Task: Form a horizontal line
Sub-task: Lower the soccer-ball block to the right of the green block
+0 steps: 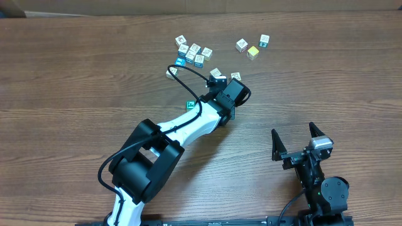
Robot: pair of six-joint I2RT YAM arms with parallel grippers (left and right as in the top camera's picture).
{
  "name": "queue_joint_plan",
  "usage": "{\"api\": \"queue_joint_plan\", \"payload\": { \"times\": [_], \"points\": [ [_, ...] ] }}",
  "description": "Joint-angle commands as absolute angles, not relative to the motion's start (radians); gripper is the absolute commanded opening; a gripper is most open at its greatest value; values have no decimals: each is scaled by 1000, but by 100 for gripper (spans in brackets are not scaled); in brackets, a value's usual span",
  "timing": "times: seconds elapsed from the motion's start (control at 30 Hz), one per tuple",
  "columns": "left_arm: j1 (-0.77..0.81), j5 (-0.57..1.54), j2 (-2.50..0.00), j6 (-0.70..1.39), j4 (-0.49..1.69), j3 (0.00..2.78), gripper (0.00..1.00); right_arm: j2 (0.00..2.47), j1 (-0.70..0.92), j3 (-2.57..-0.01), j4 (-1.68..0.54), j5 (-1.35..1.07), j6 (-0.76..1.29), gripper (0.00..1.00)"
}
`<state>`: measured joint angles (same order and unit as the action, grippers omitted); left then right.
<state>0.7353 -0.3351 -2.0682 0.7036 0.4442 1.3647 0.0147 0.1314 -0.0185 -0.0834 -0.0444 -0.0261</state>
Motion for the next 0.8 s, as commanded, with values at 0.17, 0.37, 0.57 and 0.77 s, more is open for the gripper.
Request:
{"api": "queue_joint_plan", "payload": {
  "times": [0.17,0.37,0.57,0.77],
  "points": [
    [733,-365,-2057,721,428,1357,5,3,130,-8,-81,-39,-31,100],
    [733,-367,-2057,721,425,1357,4,3,130,-8,-81,-39,-31,100],
    [733,-378,-2057,722,426,1357,4,3,130,-8,-81,-39,-31,100],
    [733,-436,-2057,758,447,1357,4,3,130,-8,-81,-39,-31,100]
  ]
}}
